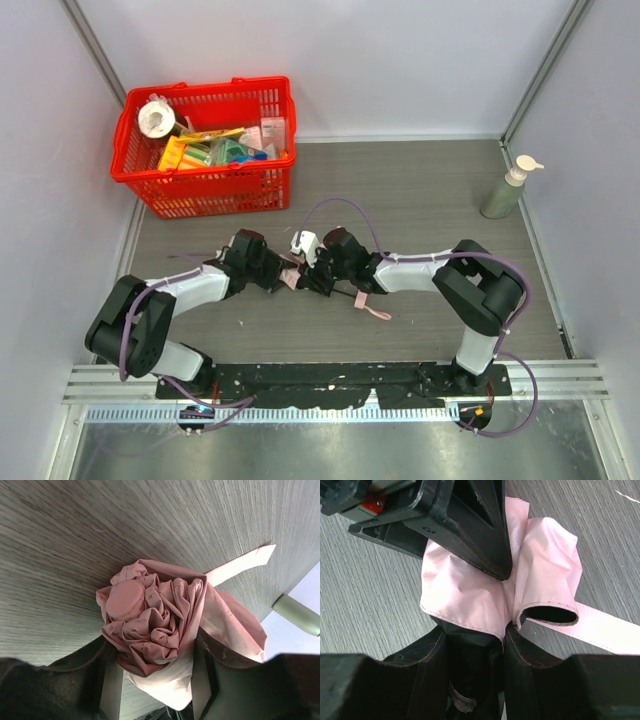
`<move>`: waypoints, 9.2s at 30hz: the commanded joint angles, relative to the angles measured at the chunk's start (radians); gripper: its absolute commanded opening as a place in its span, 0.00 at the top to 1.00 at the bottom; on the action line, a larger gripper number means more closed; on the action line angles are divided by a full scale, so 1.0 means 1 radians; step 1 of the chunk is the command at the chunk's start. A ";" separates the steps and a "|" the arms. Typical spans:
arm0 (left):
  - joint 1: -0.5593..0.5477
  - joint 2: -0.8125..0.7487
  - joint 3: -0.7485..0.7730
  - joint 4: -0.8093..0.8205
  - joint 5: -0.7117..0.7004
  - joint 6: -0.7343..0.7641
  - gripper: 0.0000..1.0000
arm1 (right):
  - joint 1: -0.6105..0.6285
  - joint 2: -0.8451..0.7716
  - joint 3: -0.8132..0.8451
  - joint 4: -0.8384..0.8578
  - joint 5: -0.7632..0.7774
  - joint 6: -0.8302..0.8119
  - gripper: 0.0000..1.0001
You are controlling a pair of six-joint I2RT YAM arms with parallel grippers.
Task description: Put away the umbrella
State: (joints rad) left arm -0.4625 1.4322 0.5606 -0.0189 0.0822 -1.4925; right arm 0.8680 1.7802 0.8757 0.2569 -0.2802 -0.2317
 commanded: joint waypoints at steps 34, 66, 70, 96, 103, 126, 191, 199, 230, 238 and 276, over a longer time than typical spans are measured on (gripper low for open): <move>-0.004 0.149 0.021 -0.335 -0.002 0.117 1.00 | 0.201 -0.246 0.054 -0.127 0.495 0.006 0.22; -0.004 -0.050 -0.042 -0.184 -0.065 0.158 0.41 | 0.137 0.094 -0.107 0.076 0.296 0.195 0.99; -0.001 -0.163 -0.109 -0.113 -0.117 0.193 0.00 | 0.100 0.104 -0.151 0.113 0.141 0.271 0.99; -0.001 -0.455 -0.197 -0.132 -0.087 0.138 0.00 | -0.112 0.312 -0.118 0.156 -0.269 0.583 0.99; -0.001 -0.300 -0.197 0.013 -0.062 0.078 0.00 | -0.135 0.377 -0.075 0.128 -0.300 0.609 0.99; -0.010 0.017 -0.189 0.073 -0.311 0.126 0.15 | -0.207 0.449 0.039 -0.027 -0.364 0.588 0.99; -0.054 0.068 -0.082 -0.125 -0.148 0.164 1.00 | 0.258 -0.092 0.022 0.113 0.648 0.029 0.43; -0.054 0.056 -0.050 -0.216 -0.136 0.144 1.00 | 0.292 0.073 -0.012 0.189 0.789 -0.075 0.44; -0.054 0.054 0.005 -0.300 -0.087 0.123 1.00 | 0.247 0.312 -0.006 0.051 1.115 0.083 0.81; -0.051 -0.035 0.001 -0.254 -0.093 0.120 1.00 | 0.210 0.279 -0.037 0.033 0.939 0.138 0.99; 0.094 -0.105 -0.087 0.278 0.218 0.204 0.00 | -0.147 0.148 -0.159 0.148 -0.191 0.500 0.99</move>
State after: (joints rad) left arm -0.3698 1.3533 0.4896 0.1730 0.2745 -1.3258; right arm 0.7582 1.8584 0.7502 0.6712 -0.2573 0.1398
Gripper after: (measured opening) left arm 0.994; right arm 0.543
